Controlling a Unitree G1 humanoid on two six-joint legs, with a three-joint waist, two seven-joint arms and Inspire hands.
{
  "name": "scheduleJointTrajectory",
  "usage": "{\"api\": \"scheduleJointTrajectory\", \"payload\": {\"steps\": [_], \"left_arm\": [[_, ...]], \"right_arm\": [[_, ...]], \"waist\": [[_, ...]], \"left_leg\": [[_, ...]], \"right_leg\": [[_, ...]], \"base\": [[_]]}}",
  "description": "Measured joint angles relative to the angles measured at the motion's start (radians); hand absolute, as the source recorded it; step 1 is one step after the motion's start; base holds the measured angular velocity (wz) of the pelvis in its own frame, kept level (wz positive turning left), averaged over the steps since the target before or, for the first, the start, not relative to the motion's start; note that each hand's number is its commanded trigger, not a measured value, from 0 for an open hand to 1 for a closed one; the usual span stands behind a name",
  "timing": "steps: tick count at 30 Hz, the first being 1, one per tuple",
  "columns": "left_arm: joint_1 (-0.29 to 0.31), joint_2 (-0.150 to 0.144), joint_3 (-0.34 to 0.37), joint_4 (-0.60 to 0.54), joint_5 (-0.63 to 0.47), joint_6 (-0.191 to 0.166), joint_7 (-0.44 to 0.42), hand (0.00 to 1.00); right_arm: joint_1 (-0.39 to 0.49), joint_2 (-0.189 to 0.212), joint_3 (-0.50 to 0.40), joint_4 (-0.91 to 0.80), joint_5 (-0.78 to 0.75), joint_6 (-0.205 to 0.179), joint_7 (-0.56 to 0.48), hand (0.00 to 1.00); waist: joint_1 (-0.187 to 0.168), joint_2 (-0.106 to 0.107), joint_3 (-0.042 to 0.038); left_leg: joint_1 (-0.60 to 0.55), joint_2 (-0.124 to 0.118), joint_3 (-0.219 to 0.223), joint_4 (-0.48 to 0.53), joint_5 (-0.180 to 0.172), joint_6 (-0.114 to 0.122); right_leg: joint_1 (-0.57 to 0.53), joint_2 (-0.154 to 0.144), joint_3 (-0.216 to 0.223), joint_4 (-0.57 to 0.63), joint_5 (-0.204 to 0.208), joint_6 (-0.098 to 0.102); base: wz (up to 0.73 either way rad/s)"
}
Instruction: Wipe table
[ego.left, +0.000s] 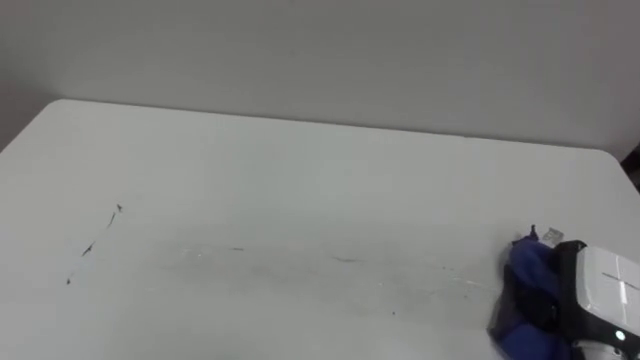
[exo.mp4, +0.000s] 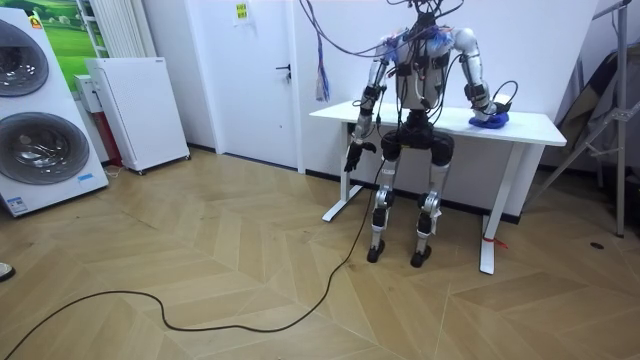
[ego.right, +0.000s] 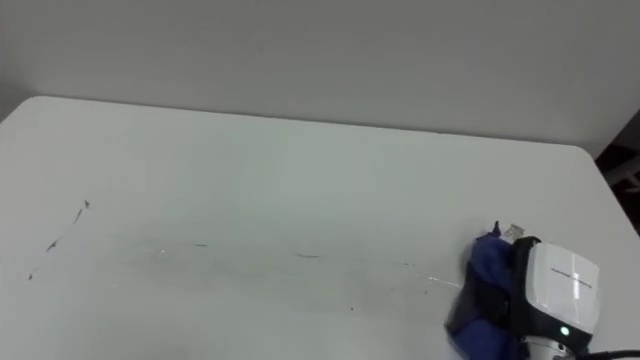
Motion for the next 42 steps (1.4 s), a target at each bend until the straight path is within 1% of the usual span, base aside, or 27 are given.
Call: {"api": "scheduleJointTrajectory", "payload": {"steps": [1, 2, 3, 4, 5, 7, 8, 9, 12, 16, 18, 19, 21, 25, 26, 28, 30, 32, 34, 36, 39, 40, 41, 42], "left_arm": [[-0.001, 0.000, 0.000, 0.000, 0.000, 0.000, 0.000, 0.00], [-0.003, 0.000, 0.000, 0.000, 0.000, 0.001, 0.000, 0.00], [-0.004, 0.000, 0.000, 0.000, 0.000, 0.003, 0.000, 0.00], [-0.004, 0.000, 0.000, 0.000, 0.001, 0.004, 0.000, 0.00], [-0.003, 0.000, 0.000, 0.000, 0.000, 0.008, 0.000, 0.00], [-0.003, 0.000, -0.001, -0.003, 0.001, 0.013, 0.000, 0.00], [-0.003, 0.000, 0.000, -0.003, 0.003, 0.015, 0.000, 0.00], [-0.004, 0.000, 0.000, -0.003, 0.003, 0.015, 0.000, 0.00], [-0.006, 0.000, 0.000, -0.004, 0.004, 0.015, 0.000, 0.00], [-0.006, 0.000, 0.001, -0.008, 0.002, 0.015, 0.000, 0.00], [-0.012, -0.001, 0.001, -0.010, -0.001, 0.015, 0.001, 0.00], [-0.015, -0.002, 0.001, -0.010, -0.001, 0.015, 0.001, 0.00], [-0.018, -0.006, 0.001, -0.010, -0.001, 0.014, 0.004, 0.00], [-0.036, -0.006, 0.003, -0.009, -0.032, 0.014, 0.004, 0.00], [-0.044, -0.006, 0.004, -0.009, -0.045, 0.013, -0.001, 0.00], [-0.060, -0.006, 0.012, -0.010, -0.072, 0.011, -0.011, 0.00], [-0.077, -0.006, 0.025, -0.016, -0.100, -0.004, -0.022, 0.00], [-0.089, -0.006, 0.025, -0.016, -0.113, -0.014, -0.022, 0.00], [-0.098, -0.006, 0.026, -0.016, -0.117, -0.022, -0.022, 0.00], [-0.112, -0.006, 0.025, -0.012, -0.116, -0.024, -0.022, 0.00], [-0.140, -0.006, 0.025, 0.009, -0.116, -0.029, -0.023, 0.00], [-0.149, -0.005, 0.025, 0.019, -0.117, -0.030, -0.023, 0.00], [-0.163, -0.004, 0.025, 0.024, -0.116, -0.030, -0.023, 0.00], [-0.163, -0.004, 0.027, 0.024, -0.116, -0.032, -0.023, 0.00]], "right_arm": [[0.000, 0.000, 0.000, 0.000, 0.000, 0.000, 0.000, 0.91], [0.000, 0.000, 0.000, 0.000, -0.001, 0.000, 0.001, 0.67], [0.000, 0.000, 0.000, 0.000, -0.001, 0.001, 0.005, 0.50], [0.001, 0.000, 0.000, 0.000, -0.002, 0.002, 0.006, 0.00], [0.001, 0.000, 0.000, 0.000, -0.013, 0.004, 0.007, 0.00], [0.004, -0.002, 0.000, 0.004, -0.034, 0.010, 0.007, 0.00], [0.004, -0.003, 0.000, 0.005, -0.036, 0.017, 0.007, 0.00], [0.005, -0.006, 0.000, 0.009, -0.036, 0.022, 0.007, 0.00], [0.014, -0.015, 0.000, 0.020, -0.035, 0.025, 0.012, 0.00], [0.012, -0.013, -0.001, 0.016, -0.031, 0.025, 0.029, 0.00], [0.008, -0.011, -0.001, 0.012, -0.020, 0.025, 0.039, 0.00], [0.008, -0.010, -0.001, 0.010, -0.017, 0.025, 0.042, 0.00], [0.008, -0.008, -0.003, 0.001, -0.013, 0.023, 0.055, 0.00], [0.008, -0.004, -0.001, -0.059, 0.024, 0.022, 0.114, 0.00], [0.008, -0.001, 0.000, -0.091, 0.028, 0.018, 0.137, 0.00], [0.007, 0.001, 0.000, -0.132, 0.037, -0.006, 0.152, 0.00], [0.006, 0.001, 0.000, -0.183, 0.063, -0.044, 0.163, 0.00], [-0.002, 0.001, -0.001, -0.215, 0.091, -0.068, 0.169, 0.00], [-0.010, 0.001, -0.004, -0.274, 0.097, -0.070, 0.184, 0.00], [-0.057, 0.001, -0.010, -0.313, 0.098, -0.089, 0.191, 0.00], [-0.094, 0.001, -0.011, -0.324, 0.106, -0.094, 0.197, 0.00], [-0.103, 0.000, -0.011, -0.327, 0.112, -0.100, 0.200, 0.00], [-0.108, 0.001, -0.012, -0.327, 0.119, -0.105, 0.203, 0.00], [-0.108, 0.001, -0.017, -0.332, 0.129, -0.113, 0.204, 0.00]], "waist": [[-0.001, 0.000, -0.0004], [-0.001, 0.000, -0.0020], [-0.001, 0.001, -0.0053], [-0.001, 0.001, -0.0076], [-0.001, 0.001, -0.0109], [-0.002, 0.000, -0.0140], [-0.001, 0.000, -0.0167], [-0.001, 0.000, -0.0170], [0.000, -0.001, -0.0167], [0.001, -0.003, -0.0158], [0.001, -0.008, -0.0131], [0.000, -0.014, -0.0102], [0.000, -0.017, -0.0088], [-0.001, -0.022, -0.0095], [-0.001, -0.024, -0.0104], [0.000, -0.026, -0.0070], [-0.002, -0.029, -0.0056], [-0.004, -0.032, -0.0055], [-0.006, -0.035, -0.0043], [-0.029, -0.039, -0.0049], [-0.033, -0.039, -0.0058], [-0.033, -0.044, -0.0020], [-0.032, -0.049, -0.0002], [-0.032, -0.053, 0.0013]], "left_leg": [[0.000, 0.000, -0.001, 0.000, 0.000, 0.000], [0.000, 0.000, -0.002, 0.001, 0.000, 0.000], [0.000, 0.000, -0.002, 0.001, 0.000, 0.000], [0.000, 0.000, -0.002, 0.001, 0.000, 0.000], [0.000, 0.000, -0.003, 0.001, 0.001, 0.000], [0.001, -0.001, -0.007, 0.001, 0.002, 0.000], [0.001, -0.001, -0.009, 0.002, 0.003, 0.000], [0.001, -0.001, -0.012, 0.002, 0.003, -0.001], [0.003, -0.001, -0.018, 0.003, 0.004, -0.002], [0.007, 0.000, -0.022, 0.002, 0.005, -0.003], [0.008, 0.000, -0.024, 0.002, 0.005, -0.004], [0.008, 0.000, -0.024, 0.001, 0.005, -0.004], [0.008, 0.000, -0.024, 0.001, 0.005, -0.004], [0.002, -0.001, -0.023, 0.000, 0.006, -0.004], [-0.001, -0.001, -0.023, 0.000, 0.006, -0.005], [-0.004, -0.001, -0.021, 0.000, 0.006, -0.004], [-0.005, -0.001, -0.017, 0.000, 0.007, -0.004], [-0.005, -0.002, -0.016, -0.001, 0.007, -0.004], [-0.005, -0.003, -0.009, -0.001, 0.007, -0.004], [-0.009, -0.006, -0.009, -0.001, 0.007, -0.003], [-0.010, -0.007, -0.009, -0.002, 0.007, -0.003], [-0.011, -0.007, -0.008, -0.002, 0.007, -0.003], [-0.012, -0.007, -0.008, -0.002, 0.007, -0.003], [-0.014, -0.007, -0.008, -0.002, 0.007, -0.003]], "right_leg": [[0.001, 0.000, -0.001, 0.000, 0.000, 0.000], [0.001, 0.000, -0.001, 0.000, 0.000, 0.000], [0.002, 0.000, -0.001, 0.000, 0.000, 0.000], [0.002, 0.000, -0.001, 0.000, 0.000, 0.000], [0.003, 0.000, -0.003, 0.000, 0.000, 0.000], [0.006, -0.002, -0.009, 0.000, 0.000, 0.000], [0.007, -0.002, -0.011, 0.000, 0.000, 0.000], [0.009, -0.003, -0.013, 0.000, -0.001, -0.001], [0.013, -0.004, -0.019, 0.001, -0.003, -0.002], [0.017, -0.004, -0.025, 0.001, -0.004, -0.003], [0.018, -0.004, -0.026, 0.001, -0.009, -0.001], [0.018, -0.004, -0.026, 0.002, -0.010, -0.001], [0.017, -0.004, -0.025, 0.003, -0.011, 0.000], [0.009, -0.004, -0.023, 0.008, -0.013, 0.002], [0.004, -0.004, -0.021, 0.011, -0.011, -0.001], [0.000, -0.004, -0.020, 0.015, -0.010, -0.003], [-0.006, -0.005, -0.016, 0.021, -0.012, -0.004], [-0.007, -0.006, -0.014, 0.023, -0.013, -0.003], [-0.020, -0.010, -0.013, 0.044, -0.022, -0.004], [-0.032, -0.015, -0.013, 0.061, -0.031, -0.003], [-0.033, -0.015, -0.012, 0.060, -0.031, -0.003], [-0.033, -0.014, -0.011, 0.060, -0.031, -0.003], [-0.035, -0.014, -0.010, 0.059, -0.031, -0.003], [-0.035, -0.014, -0.010, 0.055, -0.031, -0.002]], "base": [[0.03], [0.00], [0.00], [0.00], [0.04], [0.07], [0.07], [0.06], [0.06], [0.04], [0.00], [0.00], [0.00], [0.00], [0.00], [0.00], [-0.03], [-0.02], [-0.06], [0.00], [0.00], [0.00], [0.00], [0.00]]}}
